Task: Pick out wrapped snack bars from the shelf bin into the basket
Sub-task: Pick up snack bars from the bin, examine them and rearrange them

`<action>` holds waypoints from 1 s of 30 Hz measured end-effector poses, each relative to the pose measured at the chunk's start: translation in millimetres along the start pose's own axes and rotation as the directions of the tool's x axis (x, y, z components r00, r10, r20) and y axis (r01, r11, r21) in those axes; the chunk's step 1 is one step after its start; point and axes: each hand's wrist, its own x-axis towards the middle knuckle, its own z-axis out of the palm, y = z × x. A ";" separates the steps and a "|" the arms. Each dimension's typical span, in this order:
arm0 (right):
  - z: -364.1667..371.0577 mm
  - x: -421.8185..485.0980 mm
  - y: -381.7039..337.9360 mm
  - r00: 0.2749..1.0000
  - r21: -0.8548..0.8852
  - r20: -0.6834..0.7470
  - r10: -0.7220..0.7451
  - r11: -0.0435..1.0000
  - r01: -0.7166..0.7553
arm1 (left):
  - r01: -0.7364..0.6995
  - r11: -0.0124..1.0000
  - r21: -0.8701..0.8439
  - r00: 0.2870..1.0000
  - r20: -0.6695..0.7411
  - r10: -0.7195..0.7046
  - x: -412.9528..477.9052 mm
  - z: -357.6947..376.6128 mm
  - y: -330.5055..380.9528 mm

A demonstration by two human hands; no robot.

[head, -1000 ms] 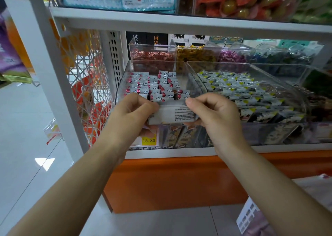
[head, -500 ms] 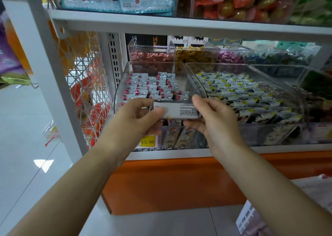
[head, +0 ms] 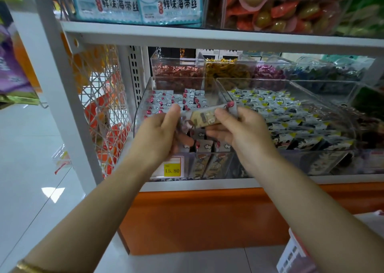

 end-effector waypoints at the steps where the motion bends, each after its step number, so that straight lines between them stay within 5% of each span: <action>1: -2.2 8.2 -4.9 1.000 0.015 -0.029 0.012 1.000 -0.011 | -0.023 0.999 0.041 0.999 -0.024 0.024 10.1 -1.0 1.4; 3: -5.4 28.5 -12.3 0.996 0.008 -0.087 0.010 1.000 -0.009 | -0.111 0.967 0.228 0.989 -0.072 0.130 37.4 -3.2 0.8; 6: -1.7 66.6 -16.8 0.989 -0.074 -0.141 -0.045 0.997 0.035 | -0.168 0.767 0.619 0.978 0.010 0.206 88.1 -0.6 -9.5; 9: 9.4 108.3 -13.0 0.980 -0.204 -0.144 -0.140 0.973 0.109 | -0.198 0.495 0.846 0.979 0.193 0.062 133.3 3.1 -23.9; 13: 31.9 160.4 -3.4 0.953 -0.491 -0.085 -0.290 0.845 0.213 | -0.305 0.288 0.908 0.939 0.337 -0.069 164.0 6.0 -41.2; 18: 55.8 205.6 8.5 0.920 -0.745 0.102 -0.378 0.584 0.322 | -0.331 0.202 0.922 0.916 0.366 -0.166 163.3 8.8 -49.2; 24: 76.0 219.4 21.4 0.899 -0.837 0.282 -0.335 0.373 0.401 | -0.329 0.161 0.931 0.910 0.358 -0.209 162.0 9.9 -47.1; 30: 81.9 218.7 46.5 0.906 -0.851 0.332 -0.262 0.331 0.407 | -0.217 0.332 0.918 0.951 0.276 -0.140 156.0 10.2 -42.8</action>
